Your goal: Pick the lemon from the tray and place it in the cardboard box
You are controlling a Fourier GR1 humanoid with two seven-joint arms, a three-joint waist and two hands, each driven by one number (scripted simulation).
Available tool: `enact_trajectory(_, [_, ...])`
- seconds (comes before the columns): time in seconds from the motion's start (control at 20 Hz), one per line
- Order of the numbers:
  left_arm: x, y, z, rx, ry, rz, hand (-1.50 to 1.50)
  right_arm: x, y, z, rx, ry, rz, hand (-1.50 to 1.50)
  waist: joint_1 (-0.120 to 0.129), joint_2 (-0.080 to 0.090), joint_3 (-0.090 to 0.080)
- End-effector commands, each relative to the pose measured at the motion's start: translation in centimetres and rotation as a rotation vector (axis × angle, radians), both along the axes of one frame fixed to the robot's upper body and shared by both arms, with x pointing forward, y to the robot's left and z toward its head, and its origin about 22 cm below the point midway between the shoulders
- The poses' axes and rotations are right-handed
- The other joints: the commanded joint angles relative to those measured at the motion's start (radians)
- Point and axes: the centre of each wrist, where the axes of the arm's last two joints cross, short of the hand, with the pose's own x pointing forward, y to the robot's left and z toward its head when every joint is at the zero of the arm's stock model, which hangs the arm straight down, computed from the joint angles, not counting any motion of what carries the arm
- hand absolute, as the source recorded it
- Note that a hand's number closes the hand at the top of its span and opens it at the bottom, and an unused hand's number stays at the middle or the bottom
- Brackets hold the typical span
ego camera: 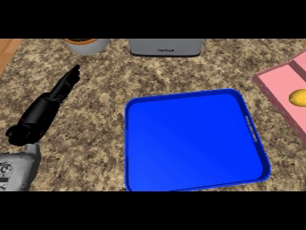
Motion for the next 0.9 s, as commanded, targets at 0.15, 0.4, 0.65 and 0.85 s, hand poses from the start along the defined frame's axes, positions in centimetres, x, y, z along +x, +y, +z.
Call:
enact_trajectory(0.15, [0.0,-0.1,-0.5,0.009,-0.003,0.017,0.00,0.0,-0.6,2.5,0.218,-0.403,0.091,-1.50,-0.016,-0.003,0.001])
enact_trajectory(0.4, [-0.5,0.4,-0.8,-0.018,0.013,0.041,0.00,-0.6,-1.7,2.0,0.639,-0.785,-0.110,-1.50,-0.030,-0.010,0.004])
enact_trajectory(0.65, [-0.5,0.1,-1.2,-0.013,-0.008,0.008,0.00,-3.1,-5.0,0.8,0.776,-0.894,-0.284,-1.50,-0.009,0.003,0.001])
enact_trajectory(0.85, [1.0,0.4,0.9,-0.001,-0.021,0.024,0.00,-5.8,-7.3,-1.6,0.759,-0.957,-0.331,-1.50,-0.009,0.004,0.001])
